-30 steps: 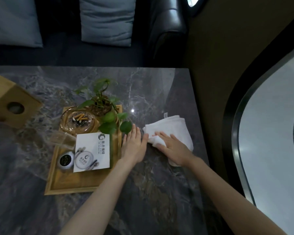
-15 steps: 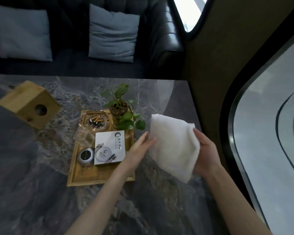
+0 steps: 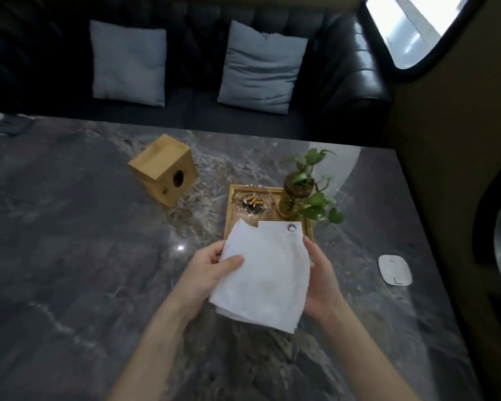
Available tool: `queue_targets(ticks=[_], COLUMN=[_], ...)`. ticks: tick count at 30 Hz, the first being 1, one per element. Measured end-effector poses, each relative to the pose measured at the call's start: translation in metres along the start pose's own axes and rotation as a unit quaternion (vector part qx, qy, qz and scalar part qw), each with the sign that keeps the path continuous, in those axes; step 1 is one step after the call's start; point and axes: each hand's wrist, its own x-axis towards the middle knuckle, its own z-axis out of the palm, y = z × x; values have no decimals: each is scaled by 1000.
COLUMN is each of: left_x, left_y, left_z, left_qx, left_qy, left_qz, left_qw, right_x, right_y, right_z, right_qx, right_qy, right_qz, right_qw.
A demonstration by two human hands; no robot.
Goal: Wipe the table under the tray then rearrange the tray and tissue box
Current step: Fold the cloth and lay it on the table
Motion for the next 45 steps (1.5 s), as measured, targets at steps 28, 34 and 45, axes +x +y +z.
queue_targets(ticks=[28,34,45], left_x=[65,59,34], left_y=[-52,-64,-83], left_z=[-214,-212,-185], left_qx=[86,179,441], left_qy=[135,205,261], left_qz=[-67,-68,57], left_qw=[985,960,857], right_x=[159,157,144], right_y=[112,119,124], right_z=[63,57,57], right_qx=[-376,-365,-610], right_qy=[172,195,222], right_qz=[18,6,-23], right_qw=[911,910,761])
